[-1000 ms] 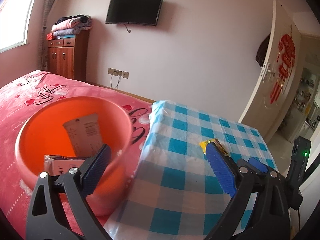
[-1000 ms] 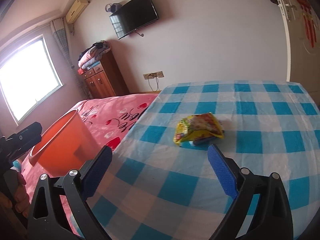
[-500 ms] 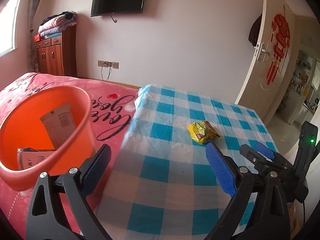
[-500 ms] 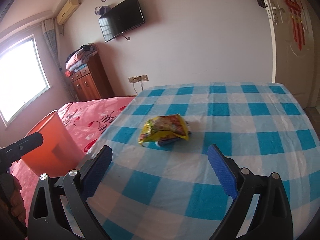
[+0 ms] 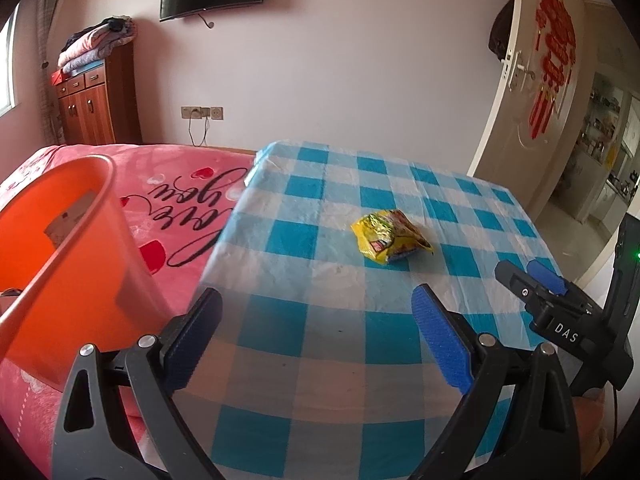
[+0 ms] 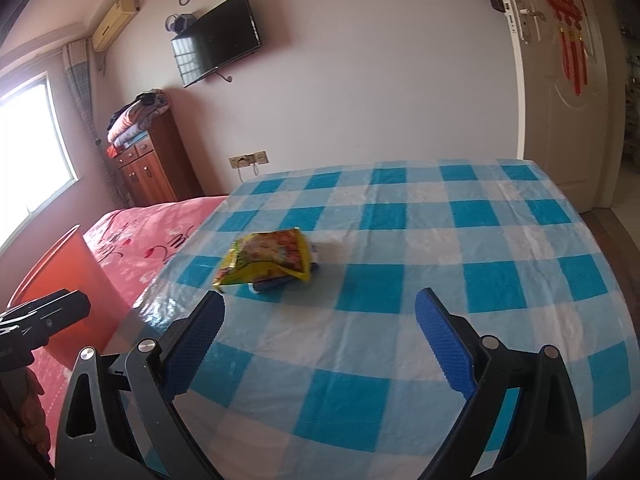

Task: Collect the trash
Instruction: 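Move both tools back from the bucket to the table, then grasp the yellow snack bag with the left tool and lift it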

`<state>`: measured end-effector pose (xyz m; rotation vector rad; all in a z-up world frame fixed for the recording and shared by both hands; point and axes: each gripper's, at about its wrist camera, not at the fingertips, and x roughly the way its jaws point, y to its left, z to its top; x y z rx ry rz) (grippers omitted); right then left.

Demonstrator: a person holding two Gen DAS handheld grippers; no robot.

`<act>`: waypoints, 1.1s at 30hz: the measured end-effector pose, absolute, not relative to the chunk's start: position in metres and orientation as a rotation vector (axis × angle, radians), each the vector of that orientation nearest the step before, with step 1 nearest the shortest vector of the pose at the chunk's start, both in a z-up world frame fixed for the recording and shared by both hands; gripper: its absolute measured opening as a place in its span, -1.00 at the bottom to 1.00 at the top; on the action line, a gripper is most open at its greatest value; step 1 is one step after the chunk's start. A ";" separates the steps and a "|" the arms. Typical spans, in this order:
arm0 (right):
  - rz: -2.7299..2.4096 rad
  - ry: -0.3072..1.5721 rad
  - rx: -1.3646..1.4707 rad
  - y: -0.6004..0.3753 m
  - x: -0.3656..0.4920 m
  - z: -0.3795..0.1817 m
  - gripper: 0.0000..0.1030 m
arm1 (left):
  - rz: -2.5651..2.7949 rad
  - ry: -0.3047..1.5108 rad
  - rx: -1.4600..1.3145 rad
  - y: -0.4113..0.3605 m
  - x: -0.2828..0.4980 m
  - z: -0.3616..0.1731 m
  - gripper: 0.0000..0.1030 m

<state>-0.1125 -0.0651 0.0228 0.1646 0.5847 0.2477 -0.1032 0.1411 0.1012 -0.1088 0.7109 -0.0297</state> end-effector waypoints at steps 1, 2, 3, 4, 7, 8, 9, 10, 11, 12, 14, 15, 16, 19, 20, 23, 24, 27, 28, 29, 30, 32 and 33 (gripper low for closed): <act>0.243 0.586 0.164 -0.068 -0.111 0.021 0.84 | -0.033 0.717 -0.106 0.137 -0.101 0.099 0.86; 0.236 0.589 0.165 -0.072 -0.110 0.020 0.84 | -0.034 0.721 -0.104 0.135 -0.100 0.099 0.86; 0.231 0.591 0.166 -0.074 -0.109 0.019 0.84 | -0.037 0.726 -0.103 0.133 -0.098 0.097 0.86; 0.226 0.594 0.167 -0.078 -0.108 0.018 0.84 | -0.040 0.733 -0.102 0.129 -0.095 0.095 0.86; 0.205 0.605 0.175 -0.090 -0.104 0.014 0.84 | -0.052 0.752 -0.104 0.118 -0.087 0.089 0.86; 0.195 0.611 0.187 -0.096 -0.101 0.012 0.84 | -0.057 0.757 -0.104 0.114 -0.083 0.087 0.86; 0.189 0.614 0.193 -0.100 -0.100 0.011 0.84 | -0.062 0.762 -0.105 0.110 -0.080 0.085 0.86; 0.182 0.618 0.201 -0.105 -0.099 0.011 0.84 | -0.065 0.765 -0.104 0.107 -0.077 0.084 0.86; 0.172 0.623 0.212 -0.111 -0.097 0.009 0.84 | -0.067 0.768 -0.103 0.103 -0.073 0.081 0.86; 0.165 0.626 0.220 -0.117 -0.095 0.009 0.84 | -0.070 0.771 -0.101 0.100 -0.070 0.080 0.86; 0.148 0.631 0.242 -0.129 -0.093 0.007 0.84 | -0.074 0.779 -0.102 0.092 -0.062 0.076 0.86; 0.142 0.634 0.252 -0.134 -0.092 0.006 0.84 | -0.077 0.782 -0.105 0.090 -0.058 0.074 0.86; 0.137 0.636 0.262 -0.138 -0.091 0.006 0.84 | -0.083 0.787 -0.112 0.087 -0.053 0.073 0.86; 0.124 0.645 0.296 -0.152 -0.089 0.003 0.84 | -0.096 0.792 -0.137 0.079 -0.037 0.070 0.86; 0.123 0.647 0.303 -0.155 -0.088 0.002 0.84 | -0.098 0.792 -0.144 0.077 -0.032 0.069 0.86; 0.128 0.657 0.330 -0.161 -0.086 0.000 0.84 | -0.100 0.801 -0.185 0.072 -0.012 0.065 0.86; 0.132 0.658 0.336 -0.162 -0.086 -0.001 0.84 | -0.102 0.803 -0.195 0.070 -0.005 0.063 0.86; 0.141 0.657 0.341 -0.162 -0.087 0.000 0.84 | -0.089 0.808 -0.192 0.065 0.011 0.058 0.86; 0.145 0.658 0.345 -0.163 -0.087 -0.001 0.84 | -0.079 0.811 -0.186 0.063 0.017 0.056 0.86; 0.149 0.658 0.350 -0.163 -0.088 0.000 0.84 | -0.070 0.813 -0.183 0.062 0.022 0.054 0.86; 0.152 0.658 0.354 -0.164 -0.088 0.000 0.84 | -0.062 0.816 -0.185 0.062 0.028 0.052 0.86; 0.158 0.661 0.363 -0.165 -0.087 -0.001 0.84 | -0.051 0.822 -0.193 0.062 0.035 0.049 0.86; 0.159 0.662 0.367 -0.166 -0.086 -0.002 0.84 | -0.048 0.827 -0.197 0.063 0.038 0.048 0.86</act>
